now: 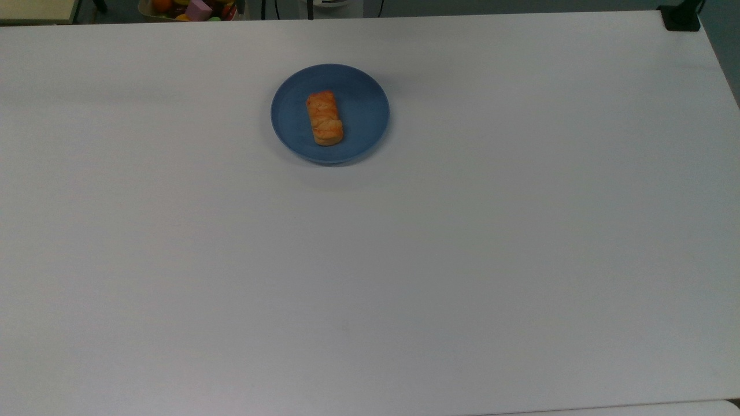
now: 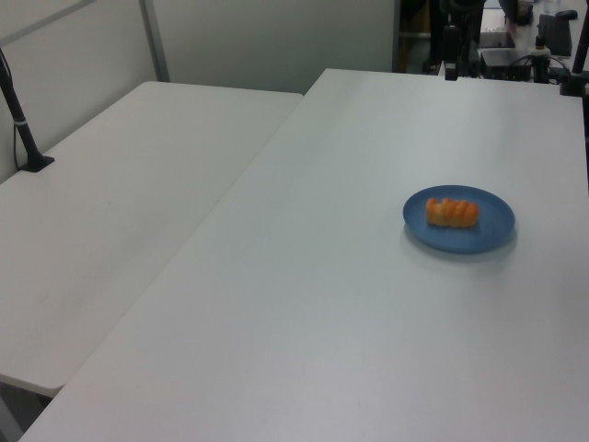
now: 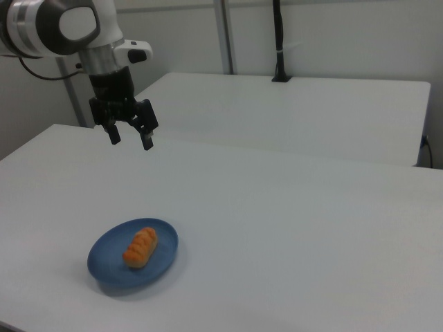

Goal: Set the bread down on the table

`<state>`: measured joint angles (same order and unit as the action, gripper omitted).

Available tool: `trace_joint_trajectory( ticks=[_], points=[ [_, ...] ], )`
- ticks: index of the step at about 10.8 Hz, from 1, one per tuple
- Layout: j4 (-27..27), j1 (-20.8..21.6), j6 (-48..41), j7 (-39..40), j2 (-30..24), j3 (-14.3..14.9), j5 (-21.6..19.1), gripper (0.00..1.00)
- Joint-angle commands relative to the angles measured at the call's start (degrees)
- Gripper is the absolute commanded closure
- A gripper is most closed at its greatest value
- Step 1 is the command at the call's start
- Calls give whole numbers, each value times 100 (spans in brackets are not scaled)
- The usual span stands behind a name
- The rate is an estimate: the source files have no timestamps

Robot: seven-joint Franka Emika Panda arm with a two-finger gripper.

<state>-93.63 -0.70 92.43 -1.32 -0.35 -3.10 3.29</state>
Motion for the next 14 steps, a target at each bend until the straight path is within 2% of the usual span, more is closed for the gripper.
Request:
trace_joint_trajectory(
  ticks=[1,5,7,10,14],
  points=[
    [20,-8,-58,115,-44,20,-39,0],
    [11,-9,-58,89,-62,20,-39,0],
    [-207,17,-15,106,-158,20,-39,0],
    [-1163,166,292,115,-632,12,-56,0],
    [-2438,422,1389,-139,-783,12,-57,0]
  ],
)
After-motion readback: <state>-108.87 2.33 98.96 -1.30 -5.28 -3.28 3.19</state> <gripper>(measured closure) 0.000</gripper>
